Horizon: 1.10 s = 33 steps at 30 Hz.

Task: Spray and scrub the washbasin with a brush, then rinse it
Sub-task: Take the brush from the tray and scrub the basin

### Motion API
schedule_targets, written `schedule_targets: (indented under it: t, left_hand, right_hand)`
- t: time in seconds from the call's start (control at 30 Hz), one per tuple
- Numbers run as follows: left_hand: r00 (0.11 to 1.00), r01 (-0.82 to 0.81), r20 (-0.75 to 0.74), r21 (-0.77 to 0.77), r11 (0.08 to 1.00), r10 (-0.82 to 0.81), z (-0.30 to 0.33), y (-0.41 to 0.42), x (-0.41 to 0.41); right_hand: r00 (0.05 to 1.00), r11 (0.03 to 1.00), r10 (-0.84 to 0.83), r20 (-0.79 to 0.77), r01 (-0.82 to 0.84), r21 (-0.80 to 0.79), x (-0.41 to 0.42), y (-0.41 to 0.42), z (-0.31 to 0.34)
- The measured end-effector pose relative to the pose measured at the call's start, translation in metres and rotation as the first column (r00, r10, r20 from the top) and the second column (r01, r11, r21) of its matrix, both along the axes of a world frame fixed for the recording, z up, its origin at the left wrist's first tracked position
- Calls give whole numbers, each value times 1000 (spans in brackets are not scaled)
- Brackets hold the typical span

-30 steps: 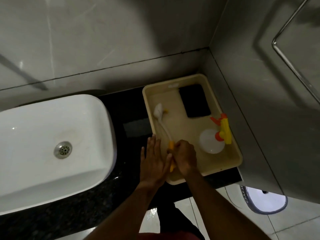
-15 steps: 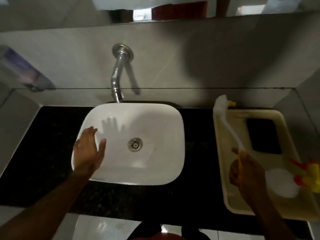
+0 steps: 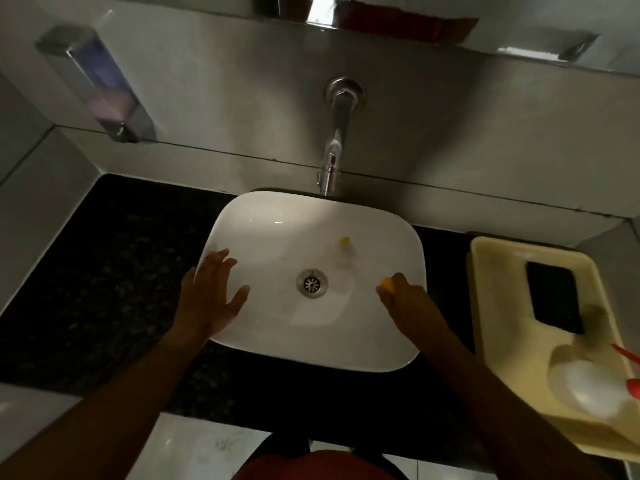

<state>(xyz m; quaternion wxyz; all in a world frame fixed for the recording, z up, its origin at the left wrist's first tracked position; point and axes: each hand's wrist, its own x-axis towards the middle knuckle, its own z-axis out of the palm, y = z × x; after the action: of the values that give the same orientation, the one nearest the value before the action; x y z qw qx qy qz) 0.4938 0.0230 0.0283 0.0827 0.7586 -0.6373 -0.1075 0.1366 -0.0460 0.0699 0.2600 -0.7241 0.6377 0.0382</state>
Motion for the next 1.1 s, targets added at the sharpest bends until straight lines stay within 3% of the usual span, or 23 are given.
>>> schedule_targets:
  t: [0.13, 0.27, 0.33, 0.43, 0.53, 0.67, 0.8, 1.0, 1.07, 1.1]
  left_hand:
    - [999, 12, -51, -38, 999, -14, -1, 1, 5]
    - [995, 8, -96, -65, 998, -15, -4, 2, 9]
    - [993, 9, -117, -71, 997, -17, -5, 3, 10]
    - [991, 2, -132, -80, 997, -12, -4, 4, 8]
    - [991, 5, -132, -106, 994, -19, -4, 5, 8]
    - [991, -1, -134, -99, 995, -12, -5, 6, 9]
    - [989, -7, -146, -107, 994, -9, -6, 5, 9]
    - [988, -17, -156, -123, 992, -2, -6, 6, 10]
    - [986, -21, -164, -128, 992, -1, -7, 6, 11]
    - [986, -23, -168, -133, 991, 0, -8, 5, 11]
  right_hand:
    - [980, 994, 92, -176, -79, 79, -3, 12, -5]
    - [928, 967, 231, -292, -251, -33, -20, 50, -7]
    - [969, 992, 92, -230, -110, -68, -9, 44, -8]
    - [972, 981, -166, -165, 180, 72, 19, 3, -12]
    - [991, 995, -94, -96, 96, 21, 54, -15, -15]
    - [990, 998, 56, -130, -50, 44, 74, 0, -28]
    - [988, 997, -79, -131, 79, 0, 54, -10, -30]
    - [979, 985, -143, -147, 155, 75, 53, 8, -40]
    - [973, 985, -110, -201, 134, 105, 35, 19, -31]
    - [977, 998, -52, -205, 55, 10, 26, 27, -27]
